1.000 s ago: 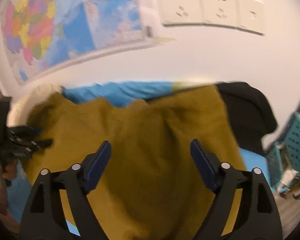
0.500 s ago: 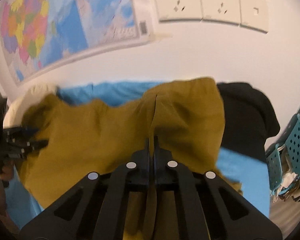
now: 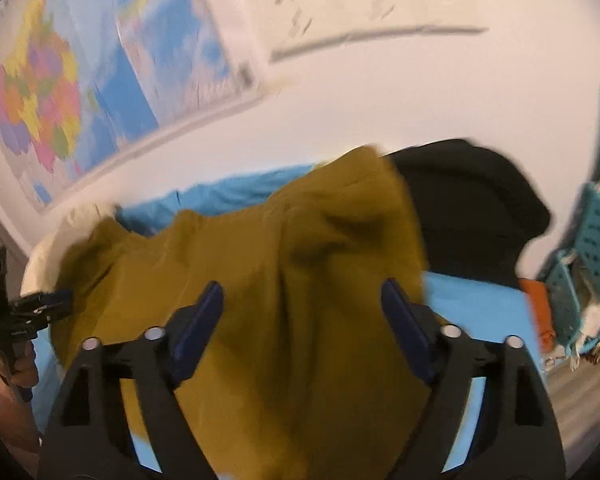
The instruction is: Fold large clothes
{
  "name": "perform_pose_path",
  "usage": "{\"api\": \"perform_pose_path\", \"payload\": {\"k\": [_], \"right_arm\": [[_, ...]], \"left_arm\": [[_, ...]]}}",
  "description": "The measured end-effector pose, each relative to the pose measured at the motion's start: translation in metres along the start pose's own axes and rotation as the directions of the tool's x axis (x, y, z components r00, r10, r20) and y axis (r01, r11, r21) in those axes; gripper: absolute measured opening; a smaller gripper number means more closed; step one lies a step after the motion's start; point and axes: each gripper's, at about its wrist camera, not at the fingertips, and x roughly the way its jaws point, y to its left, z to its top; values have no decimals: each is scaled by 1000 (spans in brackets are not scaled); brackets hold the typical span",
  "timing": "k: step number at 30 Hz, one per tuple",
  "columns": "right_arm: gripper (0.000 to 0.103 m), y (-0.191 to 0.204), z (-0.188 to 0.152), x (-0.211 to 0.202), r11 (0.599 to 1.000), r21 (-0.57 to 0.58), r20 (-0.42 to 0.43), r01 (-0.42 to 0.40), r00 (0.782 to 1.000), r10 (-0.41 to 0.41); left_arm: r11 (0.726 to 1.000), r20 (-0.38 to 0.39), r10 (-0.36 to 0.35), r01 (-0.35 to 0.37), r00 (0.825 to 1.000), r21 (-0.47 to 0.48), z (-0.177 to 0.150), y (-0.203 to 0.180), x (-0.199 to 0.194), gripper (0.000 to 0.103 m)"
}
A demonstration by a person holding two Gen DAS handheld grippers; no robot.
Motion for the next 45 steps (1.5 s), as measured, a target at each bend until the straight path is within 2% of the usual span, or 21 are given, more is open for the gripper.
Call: {"api": "perform_pose_path", "payload": {"k": [1,3,9,12,16,17,18,19,20,21,24,28,31,34,35,36,37,39,42,44,45], "right_arm": [[90,-11,-8,-17,999,40,17,-18,1000,17],[95,-33,-26,-38,989,136,26,-51,999,48],[97,-75,-94,-43,921,372,-54,-118,988,148],[99,-67,-105,-28,910,380,-75,-165,975,208],[98,-54,-98,-14,937,319,-79,-143,981,176],[94,-53,-97,-12,939,312,-74,-147,981,178],[84,-50,-95,-9,940,308,-63,-151,982,178],[64,-51,-94,-9,940,306,-59,-151,982,177],[45,-52,-92,-12,943,300,-54,-147,984,171],[33,-55,-89,-18,934,309,-41,-179,979,201],[28,-59,-84,-44,924,295,5,-242,968,252],[27,-45,-74,-92,927,223,75,-300,954,291],[27,-52,-83,-103,926,223,59,-306,952,301],[31,-69,-109,-77,931,284,-49,-230,966,254],[35,-76,-120,-63,938,308,-103,-162,974,202],[42,-83,-130,-55,930,336,-117,-148,973,197],[60,-85,-132,-54,928,347,-113,-140,975,189],[73,-84,-131,-63,946,316,-94,-71,990,106],[79,-70,-119,-89,972,234,-21,-3,1000,8],[81,-60,-110,-100,981,192,30,19,999,-26],[81,-50,-104,-103,989,148,53,18,998,-26]], "left_arm": [[1000,8,-4,4,1000,-14,-12,8,-12,70],[998,13,-37,38,999,-49,-33,23,-29,70],[995,-19,-45,43,999,-95,-73,37,-38,76],[992,-49,-63,57,997,-114,-77,40,-19,82],[982,-89,-124,109,988,-153,-76,38,12,83],[979,-89,-137,121,987,-166,-75,38,15,83],[978,-78,-139,125,987,-169,-72,35,17,80],[975,-78,-148,132,986,-178,-71,35,17,75],[971,-71,-160,144,985,-190,-70,33,15,60],[968,-61,-166,151,984,-199,-68,31,10,48],[964,-44,-183,170,982,-205,-64,28,-12,31],[931,-17,-296,284,955,-231,-69,33,-45,29],[915,-33,-344,328,938,-234,-87,36,-53,30],[926,-175,-311,255,934,-279,-115,41,-19,37],[924,-192,-312,250,931,-290,-119,43,-13,39],[923,-167,-311,255,936,-290,-121,44,-17,46],[933,-168,-285,232,944,-276,-120,43,-20,50],[963,-141,-199,167,970,-212,-115,38,-37,57],[989,-34,-116,113,993,-94,-108,26,-71,59],[989,41,-133,135,990,-52,-99,23,-91,62],[989,65,-142,144,988,-33,-98,22,-98,68]]}}
